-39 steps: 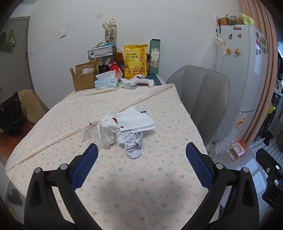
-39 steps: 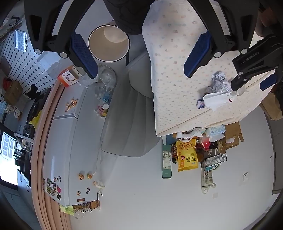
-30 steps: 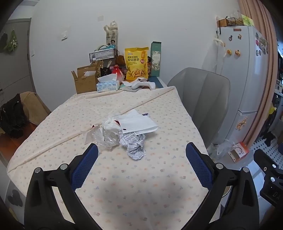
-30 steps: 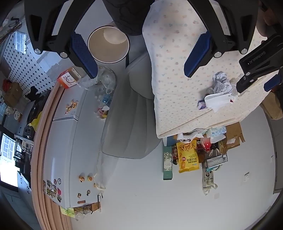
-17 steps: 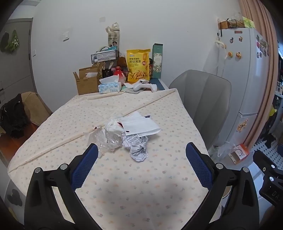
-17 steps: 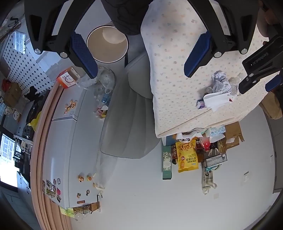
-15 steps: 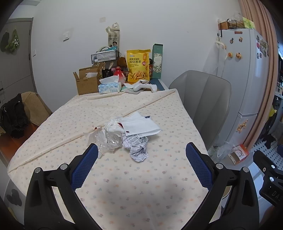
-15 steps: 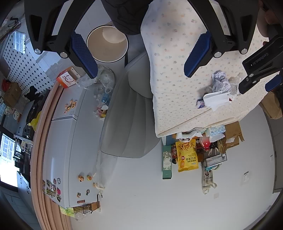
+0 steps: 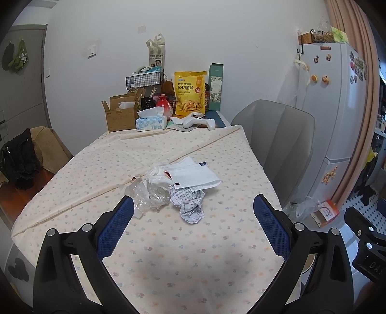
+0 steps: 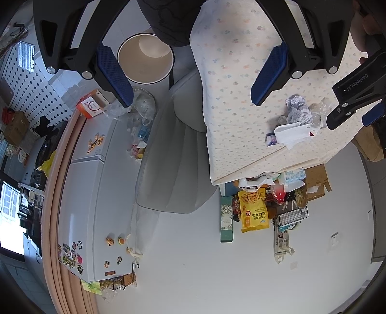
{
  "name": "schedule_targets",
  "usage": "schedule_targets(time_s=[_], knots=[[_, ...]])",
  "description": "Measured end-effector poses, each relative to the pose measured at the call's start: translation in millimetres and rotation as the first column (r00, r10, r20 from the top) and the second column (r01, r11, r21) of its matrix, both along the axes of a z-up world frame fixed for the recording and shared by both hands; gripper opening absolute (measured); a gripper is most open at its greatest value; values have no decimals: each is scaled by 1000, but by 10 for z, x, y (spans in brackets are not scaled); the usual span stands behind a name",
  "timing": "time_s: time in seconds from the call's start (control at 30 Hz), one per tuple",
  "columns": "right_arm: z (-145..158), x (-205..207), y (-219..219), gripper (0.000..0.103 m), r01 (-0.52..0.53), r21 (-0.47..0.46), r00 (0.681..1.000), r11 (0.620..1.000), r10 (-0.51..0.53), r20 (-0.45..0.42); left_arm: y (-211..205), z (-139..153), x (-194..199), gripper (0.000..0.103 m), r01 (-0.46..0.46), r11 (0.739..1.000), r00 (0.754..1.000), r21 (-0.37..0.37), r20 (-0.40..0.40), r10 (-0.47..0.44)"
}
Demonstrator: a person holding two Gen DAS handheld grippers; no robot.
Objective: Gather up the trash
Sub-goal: 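Move both grippers toward the trash pile on the table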
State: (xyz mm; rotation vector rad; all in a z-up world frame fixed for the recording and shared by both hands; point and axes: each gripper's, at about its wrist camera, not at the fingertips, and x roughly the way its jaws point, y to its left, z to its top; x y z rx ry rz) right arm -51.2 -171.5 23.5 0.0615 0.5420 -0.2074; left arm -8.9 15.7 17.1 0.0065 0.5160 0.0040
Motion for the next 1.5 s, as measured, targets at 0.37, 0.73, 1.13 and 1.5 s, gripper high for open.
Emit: schedule_targets(time_s=[0.37, 0.73, 1.13, 1.5], knots=[[21, -27, 10, 96, -4, -1, 1000, 1000, 4, 8, 9, 20, -34, 98, -1, 1000, 1000, 1, 9, 1], [36, -45, 13, 96, -3, -7, 1000, 1000, 3, 15, 11, 21, -32, 98, -1, 1000, 1000, 1, 9, 1], [28, -45, 0, 96, -3, -5, 1000, 1000, 3, 12, 37, -6, -65, 98, -7, 1000, 1000, -9, 5, 7], [20, -63, 21, 96, -9, -7, 1000, 1000, 9, 21, 44, -14, -59, 98, -12, 1000, 1000, -12, 3, 12]])
